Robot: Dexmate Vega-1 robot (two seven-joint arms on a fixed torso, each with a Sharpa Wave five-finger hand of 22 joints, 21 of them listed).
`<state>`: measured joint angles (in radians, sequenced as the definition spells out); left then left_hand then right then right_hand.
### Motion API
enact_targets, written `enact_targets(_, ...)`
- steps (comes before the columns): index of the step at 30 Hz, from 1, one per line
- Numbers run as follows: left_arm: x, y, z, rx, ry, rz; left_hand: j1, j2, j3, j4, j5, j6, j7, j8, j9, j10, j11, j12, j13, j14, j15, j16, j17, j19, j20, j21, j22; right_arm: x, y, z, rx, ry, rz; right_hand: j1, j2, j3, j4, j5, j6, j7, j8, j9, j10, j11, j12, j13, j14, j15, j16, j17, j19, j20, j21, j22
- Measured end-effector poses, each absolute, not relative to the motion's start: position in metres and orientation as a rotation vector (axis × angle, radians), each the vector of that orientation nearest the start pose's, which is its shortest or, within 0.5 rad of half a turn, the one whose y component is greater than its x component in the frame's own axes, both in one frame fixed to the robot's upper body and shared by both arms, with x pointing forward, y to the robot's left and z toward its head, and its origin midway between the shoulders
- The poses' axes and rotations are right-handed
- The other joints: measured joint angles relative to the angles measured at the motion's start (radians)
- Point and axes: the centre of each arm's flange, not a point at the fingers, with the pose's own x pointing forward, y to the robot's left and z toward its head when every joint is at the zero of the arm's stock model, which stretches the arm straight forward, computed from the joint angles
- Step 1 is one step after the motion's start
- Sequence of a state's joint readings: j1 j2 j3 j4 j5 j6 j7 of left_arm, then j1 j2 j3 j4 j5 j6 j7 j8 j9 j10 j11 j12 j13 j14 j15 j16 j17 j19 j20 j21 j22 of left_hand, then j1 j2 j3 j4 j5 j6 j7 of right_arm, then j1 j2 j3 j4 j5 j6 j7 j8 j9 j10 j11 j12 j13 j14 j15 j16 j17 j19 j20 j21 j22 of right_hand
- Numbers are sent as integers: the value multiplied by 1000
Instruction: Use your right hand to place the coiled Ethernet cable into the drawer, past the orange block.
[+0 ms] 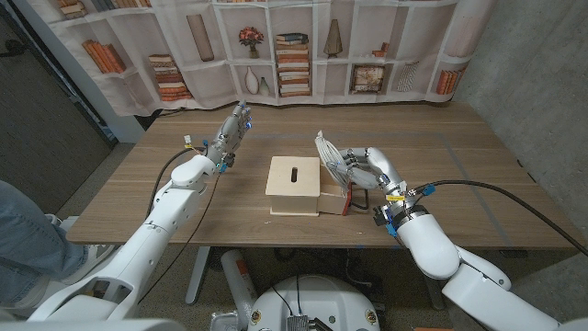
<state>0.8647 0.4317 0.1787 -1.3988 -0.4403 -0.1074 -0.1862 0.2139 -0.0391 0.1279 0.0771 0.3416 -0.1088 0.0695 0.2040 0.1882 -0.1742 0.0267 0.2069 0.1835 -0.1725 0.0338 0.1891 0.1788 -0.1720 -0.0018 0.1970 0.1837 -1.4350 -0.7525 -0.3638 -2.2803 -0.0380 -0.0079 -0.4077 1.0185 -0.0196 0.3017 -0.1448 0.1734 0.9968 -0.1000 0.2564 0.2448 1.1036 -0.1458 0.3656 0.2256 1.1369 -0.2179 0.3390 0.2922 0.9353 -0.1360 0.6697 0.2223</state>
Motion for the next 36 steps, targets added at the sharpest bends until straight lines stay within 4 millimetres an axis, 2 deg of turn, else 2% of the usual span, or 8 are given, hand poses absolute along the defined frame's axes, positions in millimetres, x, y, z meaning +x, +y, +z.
enact_targets(26,640,293,-6,74,-579,-270,0,0,-4,4,0,0,0,0,0,0,0,0,0,0,0,0,0,0,0,0,0,428,-156,-77,-525,-749,215,0,0,0,0,5,0,0,3,4,-4,4,-2,5,0,0,-11,0,0,0,4,-9)
enact_targets(36,637,295,-10,72,-577,-265,5,5,-10,2,0,0,0,0,0,0,0,0,0,0,0,0,0,0,0,0,0,427,-154,-76,-576,-806,195,12,9,-3,0,3,-4,-4,2,3,-7,-1,-10,5,0,0,-15,0,-4,4,4,-13)
